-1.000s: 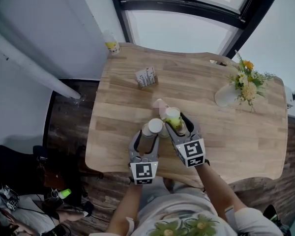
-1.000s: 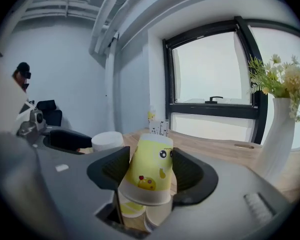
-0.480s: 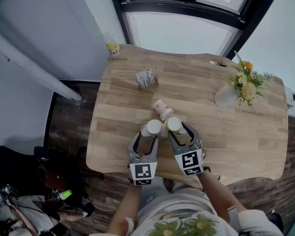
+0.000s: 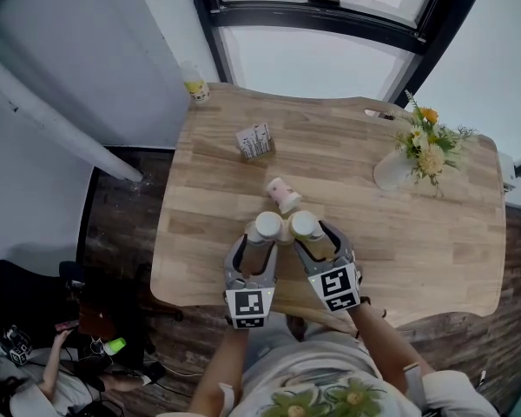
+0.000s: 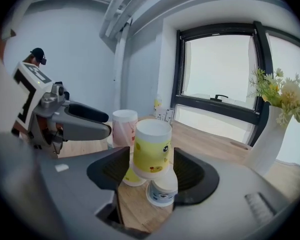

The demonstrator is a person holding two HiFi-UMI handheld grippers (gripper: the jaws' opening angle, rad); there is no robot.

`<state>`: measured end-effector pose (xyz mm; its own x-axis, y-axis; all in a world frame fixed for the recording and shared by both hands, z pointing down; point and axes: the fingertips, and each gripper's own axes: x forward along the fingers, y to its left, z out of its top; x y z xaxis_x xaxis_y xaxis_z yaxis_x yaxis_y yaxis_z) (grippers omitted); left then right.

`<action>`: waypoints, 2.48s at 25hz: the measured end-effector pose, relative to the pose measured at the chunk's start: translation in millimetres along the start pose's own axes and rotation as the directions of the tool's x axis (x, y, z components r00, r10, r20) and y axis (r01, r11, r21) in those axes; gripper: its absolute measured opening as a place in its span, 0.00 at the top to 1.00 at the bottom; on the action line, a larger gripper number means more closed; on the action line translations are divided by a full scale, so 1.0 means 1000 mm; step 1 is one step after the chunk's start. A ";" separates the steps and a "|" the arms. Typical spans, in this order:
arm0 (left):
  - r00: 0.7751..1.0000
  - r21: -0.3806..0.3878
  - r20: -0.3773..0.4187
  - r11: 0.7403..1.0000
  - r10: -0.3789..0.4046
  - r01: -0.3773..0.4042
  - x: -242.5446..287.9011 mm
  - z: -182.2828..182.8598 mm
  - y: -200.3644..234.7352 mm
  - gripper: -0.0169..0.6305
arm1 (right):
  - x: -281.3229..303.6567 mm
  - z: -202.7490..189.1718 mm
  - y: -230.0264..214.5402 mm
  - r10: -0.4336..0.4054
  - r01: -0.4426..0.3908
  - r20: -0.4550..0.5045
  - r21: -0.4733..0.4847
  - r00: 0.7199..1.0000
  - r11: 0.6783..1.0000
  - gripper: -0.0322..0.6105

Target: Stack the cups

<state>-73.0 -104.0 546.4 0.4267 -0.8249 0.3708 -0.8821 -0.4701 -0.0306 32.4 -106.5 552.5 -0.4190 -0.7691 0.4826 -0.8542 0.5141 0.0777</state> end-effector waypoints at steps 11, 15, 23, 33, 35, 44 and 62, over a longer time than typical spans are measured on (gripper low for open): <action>0.998 -0.097 0.062 0.995 -0.004 0.010 -0.033 0.062 0.038 0.81 | -0.052 0.077 -0.024 0.171 -0.178 0.060 0.135 0.983 0.975 0.53; 0.997 -0.091 0.071 0.996 -0.004 0.010 -0.036 0.092 0.054 0.96 | -0.051 0.117 -0.044 0.196 -0.203 0.066 0.136 0.978 0.970 0.54; 0.996 -0.095 0.009 0.992 -0.084 0.084 -0.013 0.115 0.072 0.96 | 0.013 0.122 -0.055 0.326 -0.307 -0.201 0.119 0.924 0.944 0.53; 0.992 -0.103 -0.068 0.989 -0.111 0.104 0.014 0.090 0.101 0.96 | 0.090 0.086 -0.041 0.494 -0.390 -0.466 0.306 0.734 0.868 0.51; 0.990 -0.116 -0.075 0.987 -0.118 0.109 0.019 0.085 0.105 0.96 | 0.105 0.073 -0.037 0.497 -0.371 -0.510 0.334 0.702 0.866 0.51; 0.985 -0.163 -0.102 0.979 -0.138 0.121 0.043 0.063 0.120 0.96 | 0.160 0.008 -0.029 0.433 -0.253 -0.700 0.352 0.568 0.901 0.51; 0.971 -0.212 -0.157 0.966 -0.182 0.146 0.065 0.030 0.124 0.96 | 0.185 -0.023 -0.026 0.428 -0.205 -0.784 0.376 0.450 0.904 0.55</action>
<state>-148.4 -224.8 539.1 0.5431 -0.6663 0.5110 -0.8321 -0.5085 0.2213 -16.0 -253.5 660.2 -0.3124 0.1714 0.9344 -0.8021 0.4794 -0.3561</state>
